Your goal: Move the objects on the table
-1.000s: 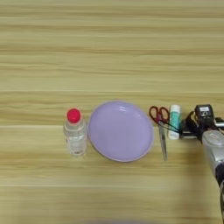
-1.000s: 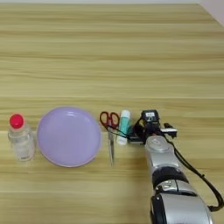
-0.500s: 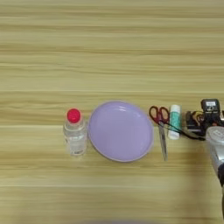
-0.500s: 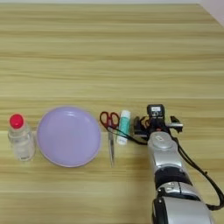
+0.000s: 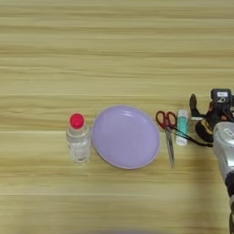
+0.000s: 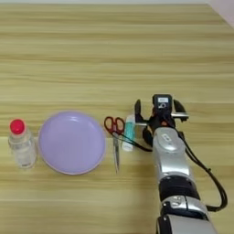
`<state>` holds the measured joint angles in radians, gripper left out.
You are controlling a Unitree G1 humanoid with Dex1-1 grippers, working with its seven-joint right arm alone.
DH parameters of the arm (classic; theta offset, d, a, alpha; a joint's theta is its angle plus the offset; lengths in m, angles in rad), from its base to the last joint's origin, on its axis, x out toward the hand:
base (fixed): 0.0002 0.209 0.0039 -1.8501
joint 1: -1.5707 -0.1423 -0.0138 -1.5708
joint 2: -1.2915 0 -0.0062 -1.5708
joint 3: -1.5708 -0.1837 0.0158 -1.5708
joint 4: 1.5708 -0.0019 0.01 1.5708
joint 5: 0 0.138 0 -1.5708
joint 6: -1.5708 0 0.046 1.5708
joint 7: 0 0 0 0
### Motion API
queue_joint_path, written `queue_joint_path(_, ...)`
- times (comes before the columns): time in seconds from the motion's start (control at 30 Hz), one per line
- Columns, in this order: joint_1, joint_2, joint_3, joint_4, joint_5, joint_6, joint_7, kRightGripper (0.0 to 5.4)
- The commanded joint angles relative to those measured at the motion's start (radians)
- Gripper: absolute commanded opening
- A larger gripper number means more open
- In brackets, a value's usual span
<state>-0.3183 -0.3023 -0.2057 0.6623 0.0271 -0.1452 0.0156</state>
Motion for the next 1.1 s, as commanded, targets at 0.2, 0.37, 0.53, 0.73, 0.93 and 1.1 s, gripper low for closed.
queue_joint_path(0.2,0.016,0.040,0.026,-0.194,0.024,-0.033,0.055,5.37)
queue_joint_path(0.37,0.034,0.061,0.031,-0.216,0.016,-0.038,0.056,5.37)
queue_joint_path(0.53,0.066,0.089,0.058,-0.261,0.007,-0.036,0.061,5.37)
queue_joint_path(0.73,0.154,0.134,0.092,-0.420,0.012,-0.005,0.067,5.37)
queue_joint_path(0.93,0.284,0.175,0.132,-0.564,-0.002,-0.004,0.070,5.37)
queue_joint_path(1.1,0.399,0.190,0.182,-0.680,-0.029,0.005,0.088,5.37)
